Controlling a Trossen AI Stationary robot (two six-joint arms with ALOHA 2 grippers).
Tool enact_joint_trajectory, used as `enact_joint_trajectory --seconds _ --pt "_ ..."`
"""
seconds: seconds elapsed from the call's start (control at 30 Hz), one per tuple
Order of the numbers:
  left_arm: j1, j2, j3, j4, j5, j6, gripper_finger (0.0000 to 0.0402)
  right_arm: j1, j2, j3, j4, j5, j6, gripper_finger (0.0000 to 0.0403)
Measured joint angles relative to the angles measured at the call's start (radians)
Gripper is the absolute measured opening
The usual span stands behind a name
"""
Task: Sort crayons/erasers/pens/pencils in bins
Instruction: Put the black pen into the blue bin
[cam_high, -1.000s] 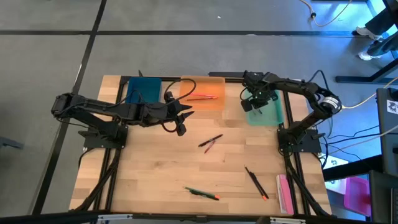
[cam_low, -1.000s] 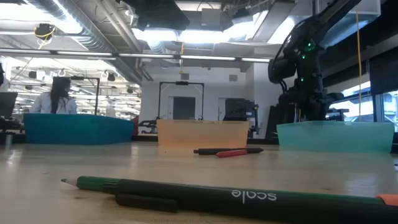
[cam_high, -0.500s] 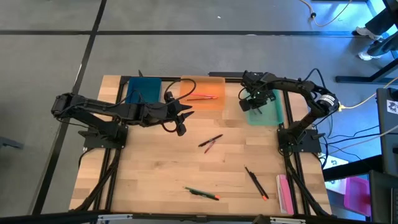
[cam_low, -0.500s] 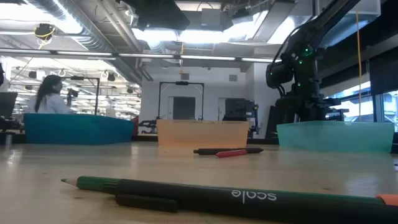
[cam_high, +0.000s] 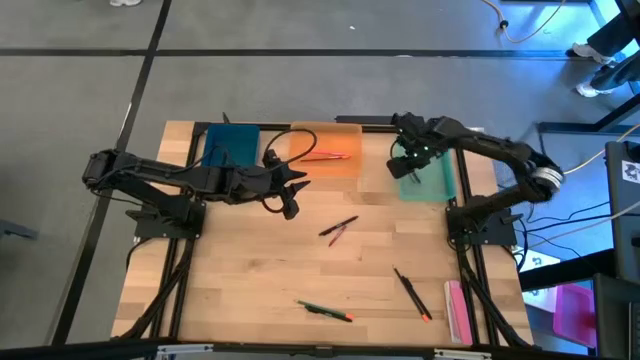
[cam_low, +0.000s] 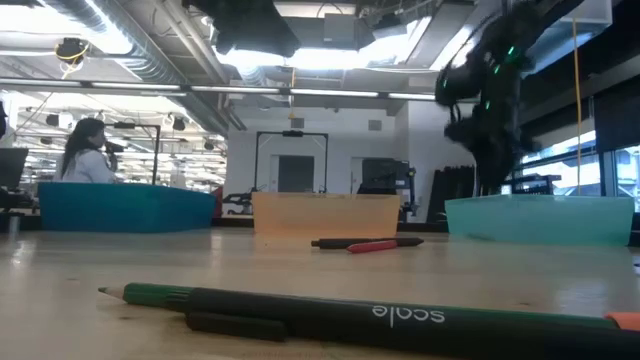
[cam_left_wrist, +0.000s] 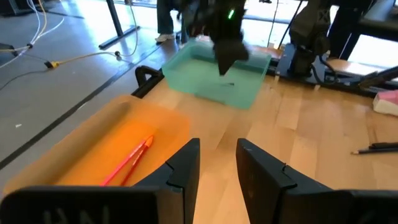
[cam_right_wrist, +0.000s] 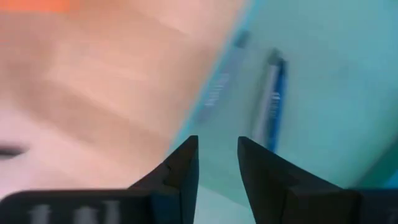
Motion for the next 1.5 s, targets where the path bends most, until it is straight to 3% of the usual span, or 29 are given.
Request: enact_joint_trajectory --seconds 0.27,0.57,0.8,1.23,1.5 --pt "-0.001 0.005 0.0 -0.059 0.071 -0.023 0.0096 0.268 -0.263 0.0 0.066 -0.019 -0.053 0.0114" --pt "-0.029 0.155 0.0 -0.122 0.169 -0.007 0.0096 0.509 -0.351 0.001 0.269 0.006 -0.108 0.0113" --pt "-0.028 0.311 0.0 -0.089 0.318 0.058 0.0096 0.58 -0.351 0.001 0.301 0.008 -0.158 0.0113" --pt "-0.029 0.551 0.0 0.117 0.368 0.039 0.0096 0.626 -0.354 0.001 0.309 0.01 -0.146 0.0113" --pt "-0.029 0.612 0.0 0.208 0.373 0.037 0.0096 0.626 -0.354 0.001 0.309 0.009 -0.154 0.0113"
